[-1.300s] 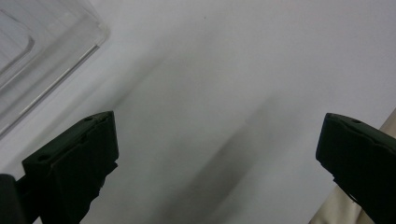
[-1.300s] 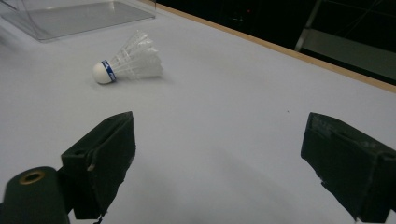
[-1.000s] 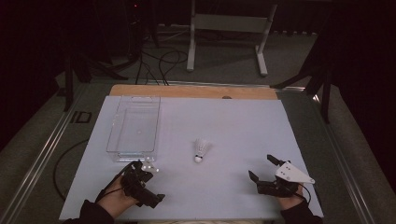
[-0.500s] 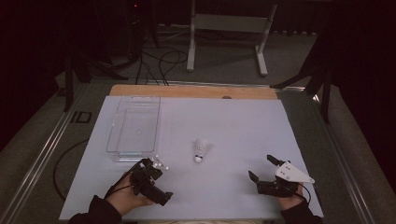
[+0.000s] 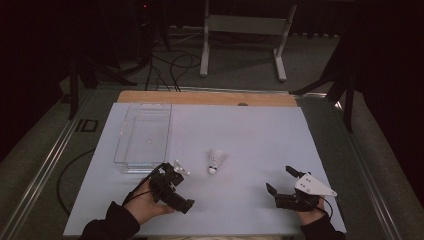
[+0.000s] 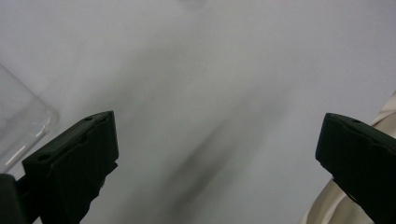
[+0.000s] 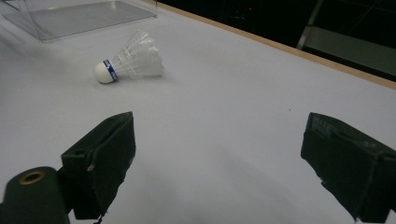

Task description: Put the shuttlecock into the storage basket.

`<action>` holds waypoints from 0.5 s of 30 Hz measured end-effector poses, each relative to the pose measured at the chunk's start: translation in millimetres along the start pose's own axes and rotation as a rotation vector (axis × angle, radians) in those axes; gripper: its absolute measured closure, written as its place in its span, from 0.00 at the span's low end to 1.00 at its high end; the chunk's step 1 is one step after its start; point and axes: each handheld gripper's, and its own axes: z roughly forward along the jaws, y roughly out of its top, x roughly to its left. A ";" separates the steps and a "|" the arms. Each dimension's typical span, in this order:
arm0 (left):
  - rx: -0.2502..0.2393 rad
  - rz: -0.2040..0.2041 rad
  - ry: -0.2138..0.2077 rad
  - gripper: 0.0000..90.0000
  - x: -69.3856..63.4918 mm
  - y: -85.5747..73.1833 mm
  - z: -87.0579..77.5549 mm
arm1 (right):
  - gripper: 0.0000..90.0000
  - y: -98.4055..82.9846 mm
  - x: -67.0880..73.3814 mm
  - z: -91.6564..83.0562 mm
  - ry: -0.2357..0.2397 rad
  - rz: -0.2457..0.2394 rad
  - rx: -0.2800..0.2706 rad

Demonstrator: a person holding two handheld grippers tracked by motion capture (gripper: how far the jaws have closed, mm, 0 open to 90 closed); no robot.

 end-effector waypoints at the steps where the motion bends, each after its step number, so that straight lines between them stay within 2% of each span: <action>1: -0.002 -0.005 -0.002 0.00 0.1 1.9 -0.4 | 0.11 0.0 -0.2 -0.1 -0.001 -0.001 -0.001; 15: -0.023 -0.018 -0.017 0.00 1.1 25.1 -1.8 | 0.11 0.3 -0.2 -0.4 -0.005 0.000 -0.008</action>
